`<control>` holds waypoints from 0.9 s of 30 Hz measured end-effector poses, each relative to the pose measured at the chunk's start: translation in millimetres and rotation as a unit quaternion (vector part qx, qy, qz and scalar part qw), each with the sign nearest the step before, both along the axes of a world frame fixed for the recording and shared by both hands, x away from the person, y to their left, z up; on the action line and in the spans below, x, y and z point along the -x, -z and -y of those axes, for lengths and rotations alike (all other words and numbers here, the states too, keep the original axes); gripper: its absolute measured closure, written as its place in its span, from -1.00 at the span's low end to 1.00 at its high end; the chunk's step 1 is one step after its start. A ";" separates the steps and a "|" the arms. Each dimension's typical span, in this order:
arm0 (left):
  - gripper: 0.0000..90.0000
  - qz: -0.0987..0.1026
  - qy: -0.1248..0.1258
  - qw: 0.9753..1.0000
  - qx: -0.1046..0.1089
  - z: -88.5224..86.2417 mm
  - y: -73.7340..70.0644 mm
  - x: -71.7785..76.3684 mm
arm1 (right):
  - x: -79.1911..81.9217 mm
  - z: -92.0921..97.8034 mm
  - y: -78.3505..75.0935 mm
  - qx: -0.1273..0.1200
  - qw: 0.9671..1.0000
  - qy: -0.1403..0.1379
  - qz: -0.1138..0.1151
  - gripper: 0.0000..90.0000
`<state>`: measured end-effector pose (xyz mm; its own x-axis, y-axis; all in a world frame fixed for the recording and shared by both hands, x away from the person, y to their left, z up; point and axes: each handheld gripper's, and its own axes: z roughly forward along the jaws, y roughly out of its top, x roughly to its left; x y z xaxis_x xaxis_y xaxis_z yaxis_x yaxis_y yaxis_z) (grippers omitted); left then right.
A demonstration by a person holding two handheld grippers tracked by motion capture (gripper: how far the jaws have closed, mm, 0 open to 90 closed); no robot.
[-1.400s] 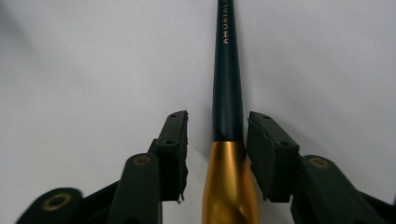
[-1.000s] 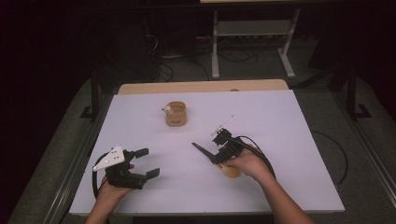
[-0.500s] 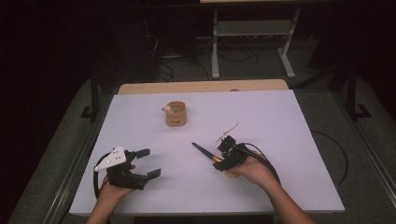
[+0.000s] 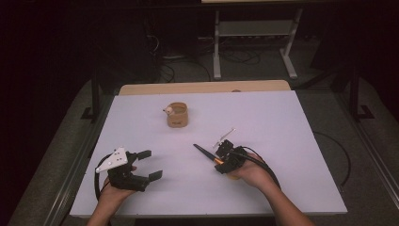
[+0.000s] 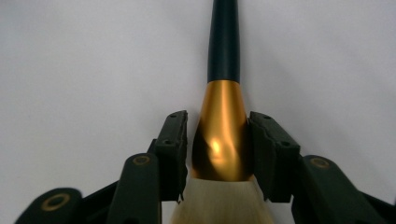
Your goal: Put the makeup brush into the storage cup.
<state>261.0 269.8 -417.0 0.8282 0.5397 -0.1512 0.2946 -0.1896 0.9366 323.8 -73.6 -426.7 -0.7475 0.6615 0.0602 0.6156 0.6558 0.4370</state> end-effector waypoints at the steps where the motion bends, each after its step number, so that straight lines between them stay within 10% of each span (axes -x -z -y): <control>1: -0.77 0.000 0.000 1.000 -0.001 0.0 -0.2 0.1 | 0.2 0.0 -0.1 0.002 1.000 0.000 0.002 0.34; 27: -0.77 0.002 -0.002 1.000 -0.007 -2.3 -0.3 -1.0 | -5.3 5.6 -1.2 -0.012 1.000 -0.009 -0.008 0.38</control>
<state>262.0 272.1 -416.7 0.8269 0.5448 -0.1394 0.2910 -0.2023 0.9351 329.1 -79.2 -425.5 -0.7581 0.6462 0.0880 0.6108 0.6563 0.4430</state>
